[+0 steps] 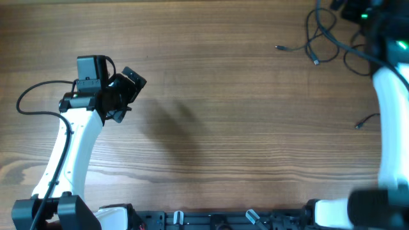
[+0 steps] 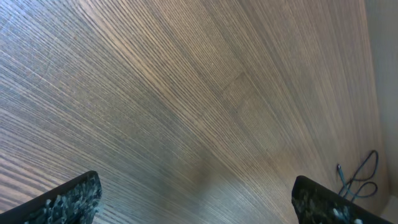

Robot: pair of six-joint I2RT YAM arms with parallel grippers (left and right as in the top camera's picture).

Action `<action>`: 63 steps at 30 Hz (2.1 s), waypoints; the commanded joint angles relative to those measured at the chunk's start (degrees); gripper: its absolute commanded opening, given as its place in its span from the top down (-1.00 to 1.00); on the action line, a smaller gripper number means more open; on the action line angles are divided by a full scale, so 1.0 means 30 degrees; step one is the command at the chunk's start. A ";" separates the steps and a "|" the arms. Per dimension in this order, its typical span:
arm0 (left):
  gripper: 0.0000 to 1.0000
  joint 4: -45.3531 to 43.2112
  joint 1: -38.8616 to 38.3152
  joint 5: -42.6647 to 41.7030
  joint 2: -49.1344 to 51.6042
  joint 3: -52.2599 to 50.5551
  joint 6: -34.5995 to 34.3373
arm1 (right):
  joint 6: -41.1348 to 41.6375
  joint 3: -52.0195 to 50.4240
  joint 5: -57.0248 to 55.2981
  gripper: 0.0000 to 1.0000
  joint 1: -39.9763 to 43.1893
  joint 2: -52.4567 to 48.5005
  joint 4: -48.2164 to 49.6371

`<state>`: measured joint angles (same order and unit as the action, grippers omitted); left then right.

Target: Untangle cables

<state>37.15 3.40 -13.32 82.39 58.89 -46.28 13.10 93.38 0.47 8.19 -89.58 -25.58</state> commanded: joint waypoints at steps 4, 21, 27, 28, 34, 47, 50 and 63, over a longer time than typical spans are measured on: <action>-1.00 0.0000 0.0087 0.0189 -0.0335 0.0197 -0.0160 | -0.0372 0.0408 0.0743 -0.99 -0.0095 0.4954 -0.0015; -1.00 0.0000 0.0087 0.0189 -0.0335 0.0197 -0.0160 | -0.0372 -1.0812 0.0736 -0.99 -0.2047 1.2007 0.6280; -1.00 0.0000 0.0087 0.0189 -0.0335 0.0197 -0.0160 | -0.0379 -1.6211 0.0670 -1.00 -0.2025 1.6283 0.8633; -1.00 0.0000 0.0087 0.0189 -0.0335 0.0197 -0.0160 | -0.0386 -1.6757 0.0670 -0.99 -0.2025 1.7252 0.8473; -1.00 0.0000 0.0087 0.0189 -0.0335 0.0197 -0.0160 | -0.0372 -1.7515 0.0678 -0.99 -0.1989 2.2425 0.7890; -1.00 0.0000 0.0087 0.0189 -0.0335 0.0197 -0.0160 | -0.0386 -1.7245 0.0670 -0.99 -0.2171 2.8778 0.6470; -1.00 0.0000 0.0087 0.0189 -0.0335 0.0197 -0.0160 | -0.1049 -1.7092 0.0670 -0.99 -0.2171 2.9463 0.6477; -1.00 0.0000 0.0087 0.0189 -0.0335 0.0197 -0.0160 | -0.0845 -1.6735 0.0809 -1.00 -0.1486 2.9776 0.7941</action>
<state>37.17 3.40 -13.32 82.37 58.89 -46.41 10.59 42.15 1.93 3.20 -1.52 -4.32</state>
